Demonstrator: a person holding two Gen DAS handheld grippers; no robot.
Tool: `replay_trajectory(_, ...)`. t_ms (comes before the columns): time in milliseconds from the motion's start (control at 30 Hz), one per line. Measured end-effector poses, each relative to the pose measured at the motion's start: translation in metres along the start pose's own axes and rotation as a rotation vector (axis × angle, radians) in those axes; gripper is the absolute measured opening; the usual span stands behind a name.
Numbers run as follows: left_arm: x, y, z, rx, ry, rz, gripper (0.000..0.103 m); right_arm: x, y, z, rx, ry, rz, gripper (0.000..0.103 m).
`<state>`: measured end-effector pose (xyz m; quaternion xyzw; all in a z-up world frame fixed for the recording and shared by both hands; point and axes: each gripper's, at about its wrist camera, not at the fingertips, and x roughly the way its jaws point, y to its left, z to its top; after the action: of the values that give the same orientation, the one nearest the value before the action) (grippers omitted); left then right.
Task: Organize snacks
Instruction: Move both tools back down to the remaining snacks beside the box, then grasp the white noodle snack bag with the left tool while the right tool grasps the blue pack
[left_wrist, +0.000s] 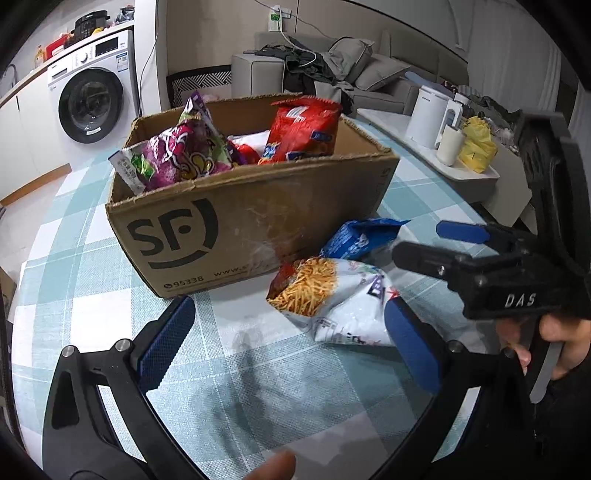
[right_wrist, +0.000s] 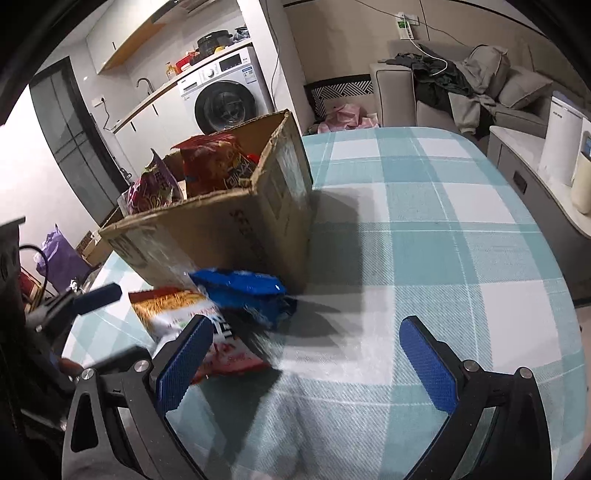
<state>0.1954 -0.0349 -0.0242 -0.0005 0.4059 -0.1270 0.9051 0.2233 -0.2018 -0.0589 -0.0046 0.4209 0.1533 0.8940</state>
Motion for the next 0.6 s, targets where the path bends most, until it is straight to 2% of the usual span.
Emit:
replay_trajectory(300,0.013,0.013,0.0,-0.016,0.02,0.012,0.102,0.023,0.018,0.011,0.006,0.023,0.047,0.102)
replay_trajectory(600,0.024,0.016,-0.005,-0.019,0.033,-0.018,0.102,0.038,0.021,0.012,0.014,0.051,0.047,0.087)
